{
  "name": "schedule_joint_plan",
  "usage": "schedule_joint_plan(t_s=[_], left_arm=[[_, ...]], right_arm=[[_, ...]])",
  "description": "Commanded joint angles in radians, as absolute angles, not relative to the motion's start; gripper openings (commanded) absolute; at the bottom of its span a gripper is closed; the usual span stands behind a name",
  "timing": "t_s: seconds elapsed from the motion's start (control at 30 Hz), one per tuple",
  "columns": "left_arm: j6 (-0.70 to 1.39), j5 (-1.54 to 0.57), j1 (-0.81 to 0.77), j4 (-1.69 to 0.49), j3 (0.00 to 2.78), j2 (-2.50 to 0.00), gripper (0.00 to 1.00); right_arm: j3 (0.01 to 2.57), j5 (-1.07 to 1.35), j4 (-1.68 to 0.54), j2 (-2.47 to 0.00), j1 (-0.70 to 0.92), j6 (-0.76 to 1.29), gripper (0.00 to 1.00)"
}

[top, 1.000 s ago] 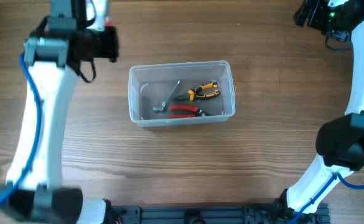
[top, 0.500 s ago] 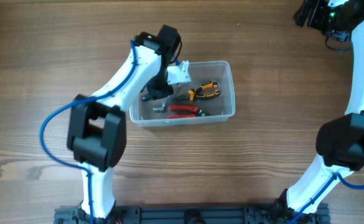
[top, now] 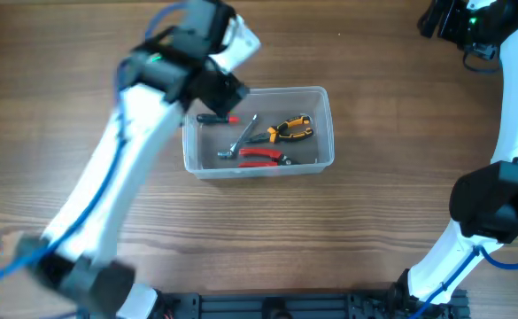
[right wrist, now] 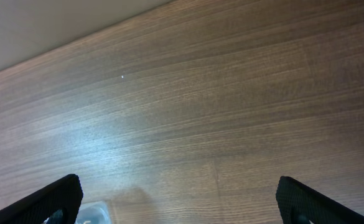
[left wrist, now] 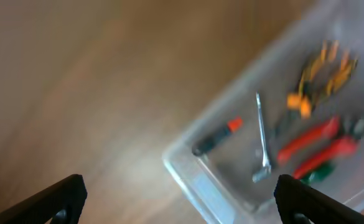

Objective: Pack container
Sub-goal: 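Carry the red-black screwdriver into the container and release it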

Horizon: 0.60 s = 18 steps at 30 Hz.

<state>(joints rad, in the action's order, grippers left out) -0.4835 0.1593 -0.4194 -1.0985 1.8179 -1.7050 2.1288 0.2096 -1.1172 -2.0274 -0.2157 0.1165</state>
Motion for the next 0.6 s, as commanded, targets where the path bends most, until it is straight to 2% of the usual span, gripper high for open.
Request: schedule_joint_plan(t_s=[0.0,0.07,0.13,0.23,0.37,0.57], left_arm=[[-0.209,0.132,-0.268,-1.072,1.839,-1.526,1.00],[-0.013,0.131,-0.119,-1.089,1.839,-1.505,1.00],[0.154,0.123,0.061,-1.147,1.837,-1.524,1.00],[0.176,0.011,0.203,-1.173,1.837,-1.556,1.00],[0.172,0.023,0.296,-1.172,1.832,-1.596,1.00],[0.172,0.023,0.321,-1.172,1.832,-1.608,1.00]], right_arm=[[2.131,0.226,-1.114,-2.039,-0.211,0.133,1.00],[2.131,0.235,-1.110,-2.039,-0.211,0.147,1.00],[2.131,0.241,-1.105,-2.039,-0.211,0.274,1.00],[2.131,0.242,-1.053,-2.039,-0.211,0.371,1.00],[2.131,0.241,-1.050,-2.040,-0.203,0.427,1.00],[2.131,0.204,-1.051,-2.040,-0.203,0.422,1.00]])
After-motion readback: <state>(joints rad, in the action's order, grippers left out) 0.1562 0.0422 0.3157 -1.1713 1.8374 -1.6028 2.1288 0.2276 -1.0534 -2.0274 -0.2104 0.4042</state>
